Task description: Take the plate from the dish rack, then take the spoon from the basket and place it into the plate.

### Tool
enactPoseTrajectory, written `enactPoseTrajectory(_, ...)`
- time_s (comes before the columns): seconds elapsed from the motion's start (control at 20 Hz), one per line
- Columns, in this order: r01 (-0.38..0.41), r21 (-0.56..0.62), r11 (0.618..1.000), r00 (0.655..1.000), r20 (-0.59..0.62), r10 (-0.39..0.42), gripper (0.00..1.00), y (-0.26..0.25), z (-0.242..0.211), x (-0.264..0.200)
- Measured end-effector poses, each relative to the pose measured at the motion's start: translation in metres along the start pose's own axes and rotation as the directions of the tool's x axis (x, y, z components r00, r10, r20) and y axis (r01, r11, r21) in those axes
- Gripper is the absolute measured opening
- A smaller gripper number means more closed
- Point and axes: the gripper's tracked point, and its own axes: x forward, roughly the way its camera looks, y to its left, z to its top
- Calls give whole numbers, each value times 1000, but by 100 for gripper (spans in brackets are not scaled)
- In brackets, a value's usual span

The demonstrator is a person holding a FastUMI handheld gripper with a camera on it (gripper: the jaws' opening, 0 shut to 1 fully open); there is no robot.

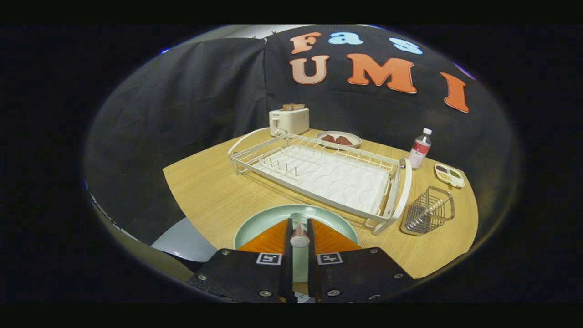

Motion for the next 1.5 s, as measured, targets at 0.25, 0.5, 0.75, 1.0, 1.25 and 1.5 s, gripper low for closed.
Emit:
enactPoseTrajectory(0.25, 23, 37, 999, 997, -75, -20, 15, -10, -33, -1)
enactPoseTrajectory(0.5, 66, 80, 995, 990, -126, -56, 17, -16, -56, -1)
enactPoseTrajectory(0.75, 107, 132, 985, 991, -94, -95, 18, -33, -45, -9)
enactPoseTrajectory(1.0, 147, 177, 973, 989, 0, -149, 23, -55, 0, -31)
enactPoseTrajectory(1.25, 189, 192, 963, 964, 151, -219, 35, -82, 72, -63)
enactPoseTrajectory(1.5, 234, 200, 951, 905, 312, -289, 59, -108, 146, -103)
